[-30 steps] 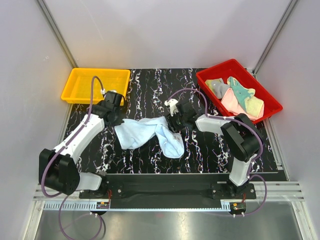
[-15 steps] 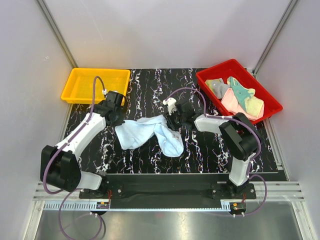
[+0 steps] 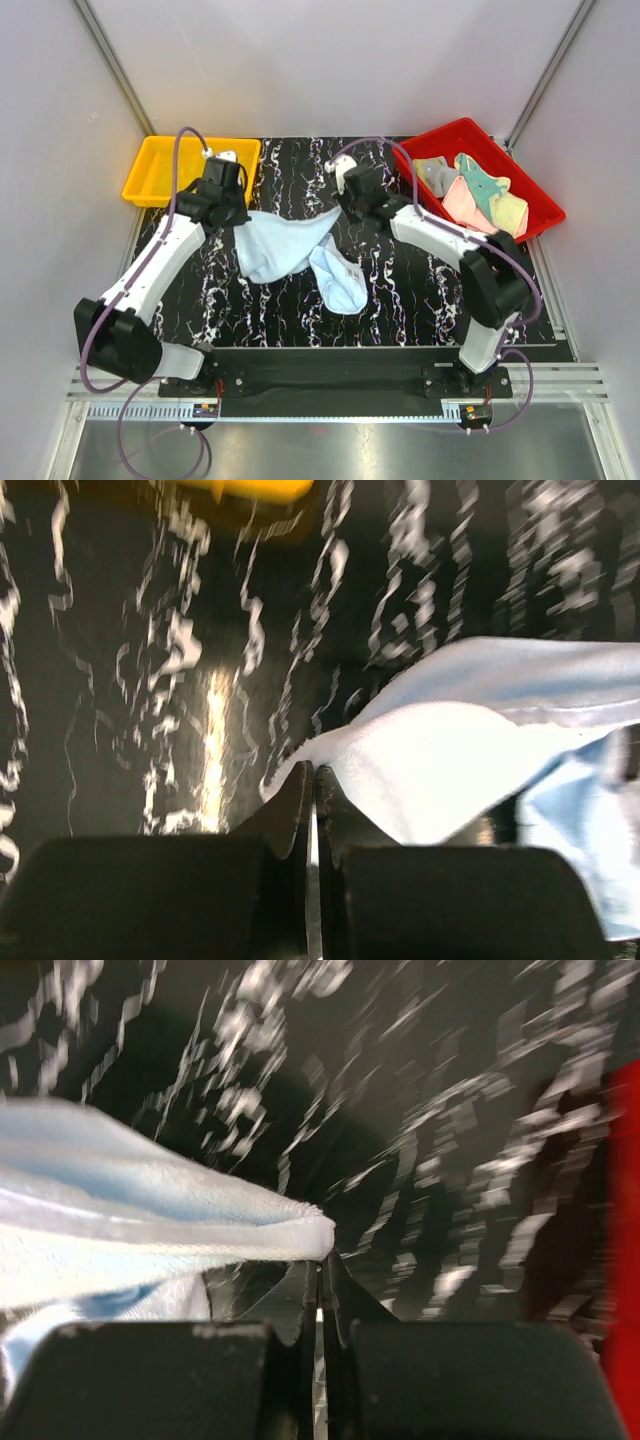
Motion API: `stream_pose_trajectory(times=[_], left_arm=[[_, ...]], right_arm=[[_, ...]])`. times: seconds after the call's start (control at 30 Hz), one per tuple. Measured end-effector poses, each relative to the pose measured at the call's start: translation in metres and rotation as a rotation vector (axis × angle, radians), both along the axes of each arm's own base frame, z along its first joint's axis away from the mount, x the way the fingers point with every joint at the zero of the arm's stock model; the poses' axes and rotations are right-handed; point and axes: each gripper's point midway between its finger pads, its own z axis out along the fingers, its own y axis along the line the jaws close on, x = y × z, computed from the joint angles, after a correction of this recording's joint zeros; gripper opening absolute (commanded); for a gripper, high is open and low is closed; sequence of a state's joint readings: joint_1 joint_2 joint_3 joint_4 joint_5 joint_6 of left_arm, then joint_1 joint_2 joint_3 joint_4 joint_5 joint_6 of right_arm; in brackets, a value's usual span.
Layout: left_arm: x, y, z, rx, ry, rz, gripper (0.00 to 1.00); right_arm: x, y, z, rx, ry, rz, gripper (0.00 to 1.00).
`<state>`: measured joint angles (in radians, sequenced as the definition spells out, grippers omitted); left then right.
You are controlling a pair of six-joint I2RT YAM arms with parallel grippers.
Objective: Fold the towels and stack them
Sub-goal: Flatten out the crumpled towel
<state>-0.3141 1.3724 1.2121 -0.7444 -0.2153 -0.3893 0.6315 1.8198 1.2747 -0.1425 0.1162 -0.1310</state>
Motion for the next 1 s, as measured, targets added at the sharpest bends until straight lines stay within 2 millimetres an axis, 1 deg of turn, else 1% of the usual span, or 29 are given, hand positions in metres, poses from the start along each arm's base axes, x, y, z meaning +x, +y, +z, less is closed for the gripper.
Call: stream_pose_trajectory(times=[0.07,0.1,0.13,0.17,0.2,0.23,0.27,0.3,0.33,0.37,0.4,0.43,0.47,0.53,0.6,0.67,0.77,0.83,0.9,0.97,1.0], left_arm=[[0.011,-0.006,0.031,-0.027,-0.08,-0.024,0.0],[0.016,-0.01,0.05,-0.044,-0.122,-0.041,0.0],[0.021,-0.013,0.067,-0.058,-0.165,-0.052,0.0],[0.027,-0.016,0.09,-0.077,-0.22,-0.067,0.0],[0.033,-0.02,0.119,-0.096,-0.287,-0.082,0.0],[0.037,-0.022,0.142,-0.111,-0.341,-0.094,0.0],[0.039,-0.026,0.17,-0.131,-0.404,-0.113,0.0],[0.039,-0.028,0.198,-0.15,-0.468,-0.131,0.0],[0.038,-0.03,0.226,-0.167,-0.526,-0.15,0.0],[0.034,-0.033,0.252,-0.185,-0.585,-0.172,0.0],[0.028,-0.036,0.277,-0.206,-0.643,-0.2,0.0],[0.021,-0.039,0.294,-0.221,-0.681,-0.225,0.0],[0.012,-0.043,0.313,-0.239,-0.724,-0.261,0.0],[-0.014,-0.056,0.336,-0.269,-0.78,-0.347,0.0],[-0.045,-0.074,0.345,-0.305,-0.797,-0.45,0.0],[-0.075,-0.09,0.35,-0.346,-0.8,-0.543,0.0],[-0.114,-0.107,0.358,-0.408,-0.804,-0.662,0.0],[-0.136,-0.114,0.362,-0.447,-0.803,-0.722,0.0],[-0.152,-0.118,0.367,-0.486,-0.801,-0.768,0.0],[-0.168,-0.122,0.38,-0.543,-0.812,-0.816,0.0],[-0.175,-0.124,0.388,-0.574,-0.821,-0.836,0.0]], right_arm=[[0.01,-0.009,0.044,-0.016,-0.077,-0.054,0.0],[0.016,-0.014,0.074,-0.015,-0.133,-0.082,0.0],[0.022,-0.018,0.107,-0.01,-0.194,-0.108,0.0],[0.028,-0.022,0.143,-0.002,-0.254,-0.13,0.0],[0.033,-0.025,0.182,0.015,-0.318,-0.154,0.0],[0.037,-0.028,0.221,0.038,-0.381,-0.178,0.0],[0.038,-0.031,0.253,0.062,-0.433,-0.196,0.0],[0.036,-0.037,0.288,0.091,-0.487,-0.218,0.0],[0.031,-0.043,0.319,0.119,-0.531,-0.233,0.0],[0.022,-0.052,0.347,0.143,-0.568,-0.248,0.0],[0.012,-0.06,0.367,0.162,-0.592,-0.256,0.0],[-0.001,-0.069,0.383,0.179,-0.61,-0.258,0.0],[-0.011,-0.076,0.391,0.186,-0.617,-0.256,0.0],[-0.041,-0.092,0.406,0.203,-0.623,-0.228,0.0],[-0.074,-0.106,0.411,0.219,-0.615,-0.182,0.0],[-0.11,-0.12,0.413,0.247,-0.61,-0.123,0.0],[-0.164,-0.138,0.423,0.326,-0.629,-0.037,0.0],[-0.201,-0.149,0.437,0.408,-0.667,0.025,0.0],[-0.238,-0.159,0.455,0.5,-0.718,0.087,0.0],[-0.275,-0.169,0.477,0.598,-0.78,0.152,0.0],[-0.287,-0.172,0.486,0.633,-0.802,0.179,0.0]])
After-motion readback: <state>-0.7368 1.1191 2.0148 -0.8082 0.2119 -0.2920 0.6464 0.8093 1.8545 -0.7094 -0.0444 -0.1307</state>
